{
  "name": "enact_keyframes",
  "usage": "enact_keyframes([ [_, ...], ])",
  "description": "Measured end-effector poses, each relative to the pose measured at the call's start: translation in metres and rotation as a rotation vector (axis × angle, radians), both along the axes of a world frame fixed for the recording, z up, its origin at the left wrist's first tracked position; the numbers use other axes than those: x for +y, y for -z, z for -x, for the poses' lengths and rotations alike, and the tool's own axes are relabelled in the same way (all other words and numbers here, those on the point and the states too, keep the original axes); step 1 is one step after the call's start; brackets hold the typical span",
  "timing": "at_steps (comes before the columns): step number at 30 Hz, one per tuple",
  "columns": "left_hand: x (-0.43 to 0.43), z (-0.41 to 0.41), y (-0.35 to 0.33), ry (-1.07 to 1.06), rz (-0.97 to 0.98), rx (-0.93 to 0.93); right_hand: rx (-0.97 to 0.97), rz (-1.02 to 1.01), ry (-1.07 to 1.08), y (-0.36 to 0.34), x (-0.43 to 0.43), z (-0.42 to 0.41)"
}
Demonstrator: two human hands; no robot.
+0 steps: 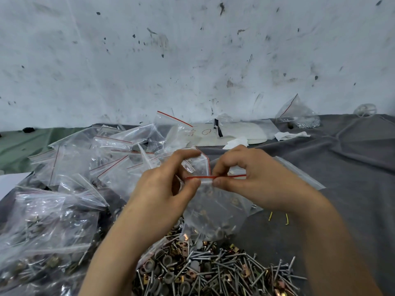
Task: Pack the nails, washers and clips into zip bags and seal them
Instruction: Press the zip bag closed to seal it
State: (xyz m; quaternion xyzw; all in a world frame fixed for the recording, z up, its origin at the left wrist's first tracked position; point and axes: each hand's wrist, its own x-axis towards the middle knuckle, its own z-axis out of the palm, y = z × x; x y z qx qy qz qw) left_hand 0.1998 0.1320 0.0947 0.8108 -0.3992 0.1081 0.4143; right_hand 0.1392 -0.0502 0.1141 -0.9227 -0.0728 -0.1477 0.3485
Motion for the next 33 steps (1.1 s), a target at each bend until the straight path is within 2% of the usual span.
enact_keyframes([
  [5,-0.0016,-0.001,0.0004,-0.026,0.005,-0.079,-0.006,-0.054,0.0,0.001,0.0018,-0.0001],
  [12,-0.0088,0.0049,-0.0022,0.023,0.034,-0.114,0.005,-0.094,-0.107,0.0008,0.0055,-0.0035],
  [20,-0.0074,0.0057,-0.004,0.016,0.047,-0.143,0.01,-0.149,-0.108,0.0039,0.0035,-0.0057],
  [26,-0.0089,0.0082,-0.0029,0.026,0.064,-0.055,0.033,-0.131,-0.206,0.0028,0.0013,-0.0045],
  [33,-0.0022,0.0036,-0.007,0.12,0.213,0.011,0.038,-0.356,-0.24,0.0067,0.0043,-0.0056],
])
